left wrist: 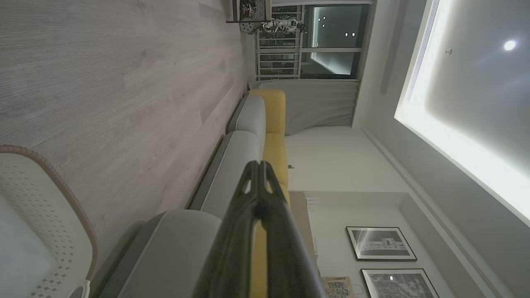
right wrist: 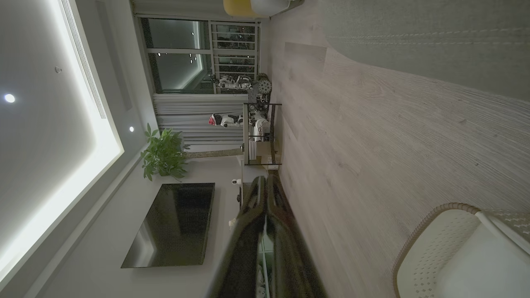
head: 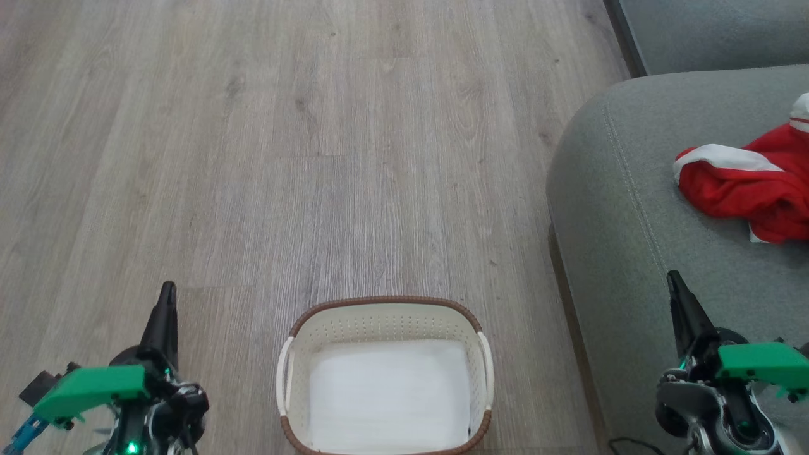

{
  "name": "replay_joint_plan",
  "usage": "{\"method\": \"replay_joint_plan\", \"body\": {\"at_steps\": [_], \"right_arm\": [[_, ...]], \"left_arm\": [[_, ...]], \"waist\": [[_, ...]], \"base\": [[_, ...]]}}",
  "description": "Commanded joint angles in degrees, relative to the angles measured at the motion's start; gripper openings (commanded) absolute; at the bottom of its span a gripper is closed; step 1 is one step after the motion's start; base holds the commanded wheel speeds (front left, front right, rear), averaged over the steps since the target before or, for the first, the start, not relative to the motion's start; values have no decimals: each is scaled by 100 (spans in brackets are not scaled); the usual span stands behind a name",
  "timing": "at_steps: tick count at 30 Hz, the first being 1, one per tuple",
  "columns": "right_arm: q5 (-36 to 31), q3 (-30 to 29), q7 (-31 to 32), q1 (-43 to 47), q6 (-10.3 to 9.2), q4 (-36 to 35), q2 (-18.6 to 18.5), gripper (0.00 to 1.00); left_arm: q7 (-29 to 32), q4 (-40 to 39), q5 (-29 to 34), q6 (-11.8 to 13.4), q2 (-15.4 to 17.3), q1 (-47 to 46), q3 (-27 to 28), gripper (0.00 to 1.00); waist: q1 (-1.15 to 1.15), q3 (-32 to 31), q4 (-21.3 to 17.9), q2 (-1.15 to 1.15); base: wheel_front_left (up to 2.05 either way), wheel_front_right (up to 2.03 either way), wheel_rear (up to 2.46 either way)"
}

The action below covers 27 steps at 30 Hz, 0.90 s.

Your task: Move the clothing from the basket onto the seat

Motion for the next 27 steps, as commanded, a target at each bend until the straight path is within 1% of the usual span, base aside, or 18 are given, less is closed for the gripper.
{"method": "replay_joint_plan", "body": {"at_steps": [1, 27], "right_arm": [[12, 99, 40, -290, -1, -186, 3, 0], [1, 86, 50, -291, -1, -186, 12, 0]], "left_arm": [[24, -156, -4, -38, 41, -281, 193, 0], [35, -156, 7, -38, 31, -282, 207, 0]], "waist": [[0, 0, 0, 0], [0, 0, 0, 0]], "base": [[0, 0, 0], [0, 0, 0]]}}
